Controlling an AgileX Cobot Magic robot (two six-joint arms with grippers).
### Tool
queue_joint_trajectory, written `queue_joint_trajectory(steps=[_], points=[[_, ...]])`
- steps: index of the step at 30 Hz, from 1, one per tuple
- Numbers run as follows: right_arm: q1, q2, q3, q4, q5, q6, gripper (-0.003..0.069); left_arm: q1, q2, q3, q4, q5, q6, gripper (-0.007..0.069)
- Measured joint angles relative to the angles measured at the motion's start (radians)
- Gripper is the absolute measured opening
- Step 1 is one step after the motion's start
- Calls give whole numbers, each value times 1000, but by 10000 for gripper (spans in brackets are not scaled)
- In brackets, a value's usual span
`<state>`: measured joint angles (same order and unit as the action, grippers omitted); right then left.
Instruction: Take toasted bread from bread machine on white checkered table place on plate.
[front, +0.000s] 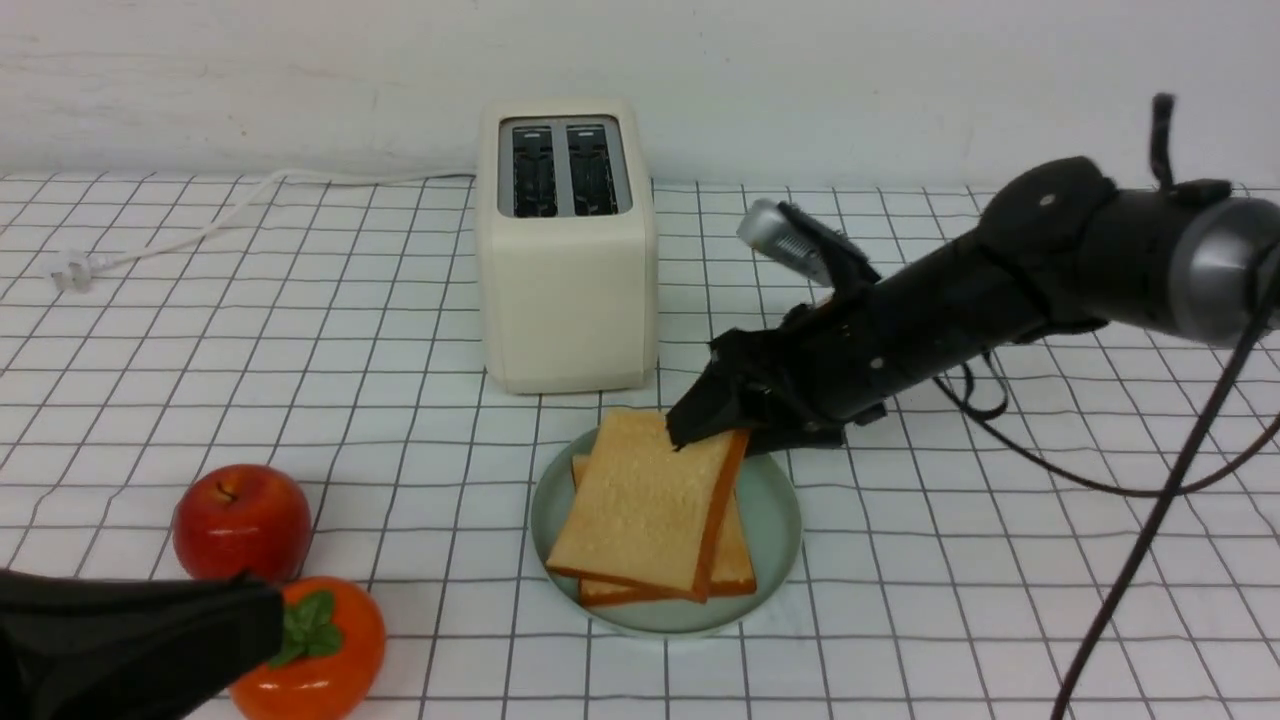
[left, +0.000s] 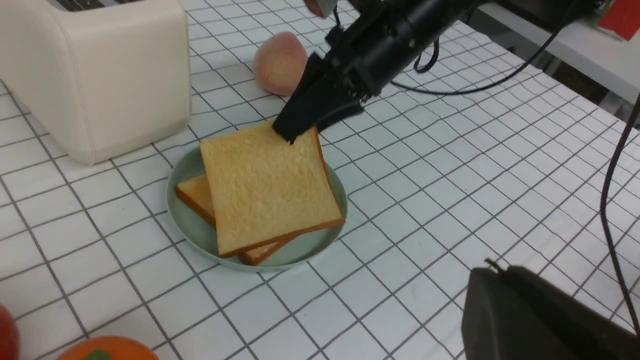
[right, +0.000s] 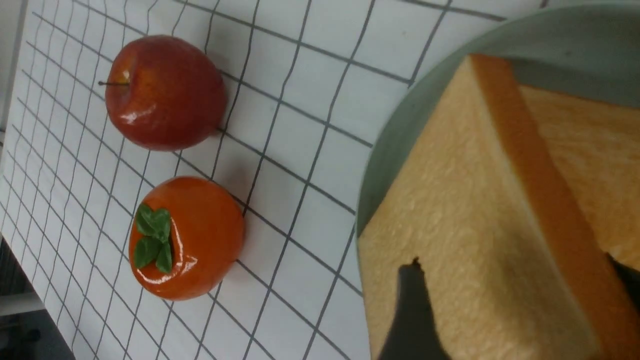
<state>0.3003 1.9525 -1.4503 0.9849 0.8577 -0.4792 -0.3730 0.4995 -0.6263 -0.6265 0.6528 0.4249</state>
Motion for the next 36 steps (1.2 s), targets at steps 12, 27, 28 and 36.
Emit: queue_joint_trajectory(steps=[12, 27, 28, 36], points=[[-100, -485, 1, -606, 266, 304, 251, 0, 0, 0, -1, -161, -22, -8], [-100, -1347, 470, -998, 409, 614, -2, 0, -374, 269, 13, -400, -99, -13], [-100, -1361, 470, -998, 410, 614, -2, 0, -381, 275, 13, -406, -101, -13], [-100, -1747, 676, -1015, 405, 652, -2, 0, -478, 450, 8, -541, -112, -13]])
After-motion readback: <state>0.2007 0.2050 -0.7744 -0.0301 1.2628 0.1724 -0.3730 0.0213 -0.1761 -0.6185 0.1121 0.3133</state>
